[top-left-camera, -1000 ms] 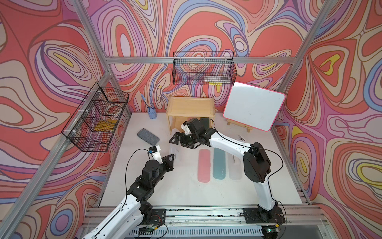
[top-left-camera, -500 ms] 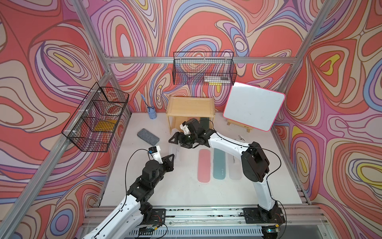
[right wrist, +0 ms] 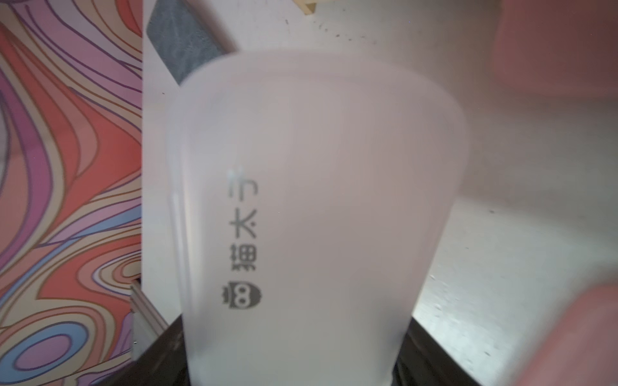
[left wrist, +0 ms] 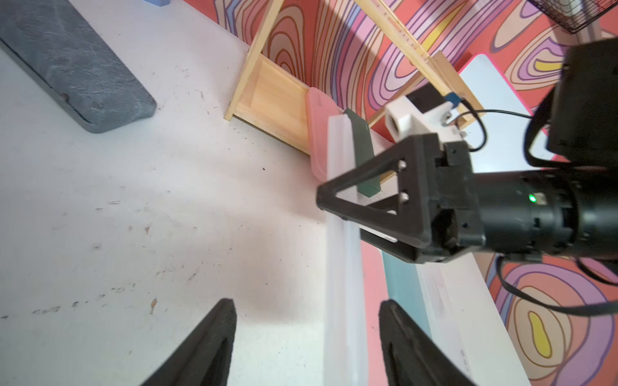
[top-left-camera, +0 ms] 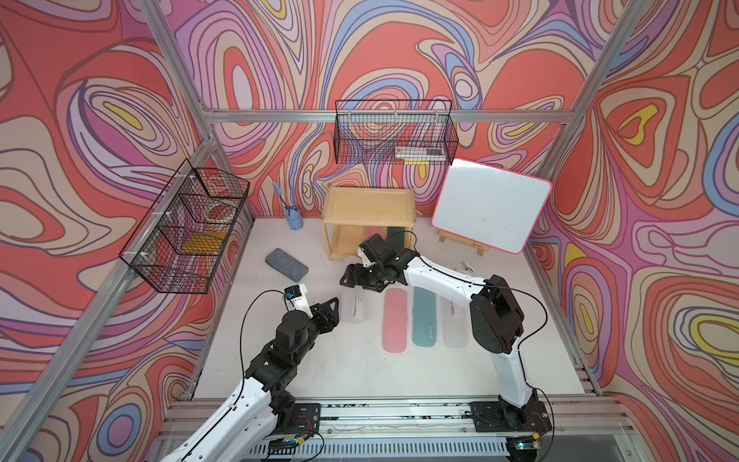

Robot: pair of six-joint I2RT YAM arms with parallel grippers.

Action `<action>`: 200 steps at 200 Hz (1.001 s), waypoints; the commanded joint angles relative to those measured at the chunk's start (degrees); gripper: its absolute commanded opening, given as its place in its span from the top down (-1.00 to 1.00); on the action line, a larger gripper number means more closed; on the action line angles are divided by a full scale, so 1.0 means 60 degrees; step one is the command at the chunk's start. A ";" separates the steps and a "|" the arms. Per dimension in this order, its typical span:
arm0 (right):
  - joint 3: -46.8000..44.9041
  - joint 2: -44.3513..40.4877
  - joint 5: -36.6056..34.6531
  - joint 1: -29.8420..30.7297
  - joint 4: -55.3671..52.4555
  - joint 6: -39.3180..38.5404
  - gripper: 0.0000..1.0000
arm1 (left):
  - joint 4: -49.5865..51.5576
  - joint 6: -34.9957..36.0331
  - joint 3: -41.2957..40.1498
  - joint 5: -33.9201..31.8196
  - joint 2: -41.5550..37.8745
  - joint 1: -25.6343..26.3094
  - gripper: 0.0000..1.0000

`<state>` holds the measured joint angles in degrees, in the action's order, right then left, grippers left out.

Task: Remove the pencil cases from the shelf
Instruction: Place the pencil case at the center of the board.

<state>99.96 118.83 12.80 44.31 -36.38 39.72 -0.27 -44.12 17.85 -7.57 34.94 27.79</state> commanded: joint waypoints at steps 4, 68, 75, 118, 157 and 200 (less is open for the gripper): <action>-0.0411 -0.1358 -0.1715 -0.0285 -0.2515 -0.1783 -0.34 | 0.0814 0.0200 0.0407 -0.0711 0.0131 0.0033 -0.45; -0.1839 -0.2827 -0.2476 -0.1222 -0.4846 -0.3036 -0.28 | -0.0282 0.0130 0.0156 -0.0473 0.1328 0.0013 -0.46; -0.1759 -0.2819 -0.2294 -0.1201 -0.4802 -0.2864 -0.27 | -0.0318 0.0160 0.0195 -0.0440 0.1456 0.0018 -0.46; -0.0706 -0.1691 -0.1572 -0.0196 -0.4131 -0.1464 -0.28 | -0.0201 0.0188 0.0389 -0.0436 0.1922 0.0012 -0.47; -0.0215 -0.0701 -0.1422 0.0381 -0.3413 0.0003 -0.29 | 0.0275 0.0133 0.0444 -0.0619 0.1872 0.0012 -0.49; 0.0352 0.0147 -0.1336 0.0663 -0.3021 0.0839 -0.29 | 0.0570 0.0171 0.0519 -0.0744 0.1858 0.0008 -0.52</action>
<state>98.65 117.49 4.29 47.40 -57.17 39.99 0.97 -43.88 19.25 -10.76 46.24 27.79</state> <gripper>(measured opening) 0.782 0.754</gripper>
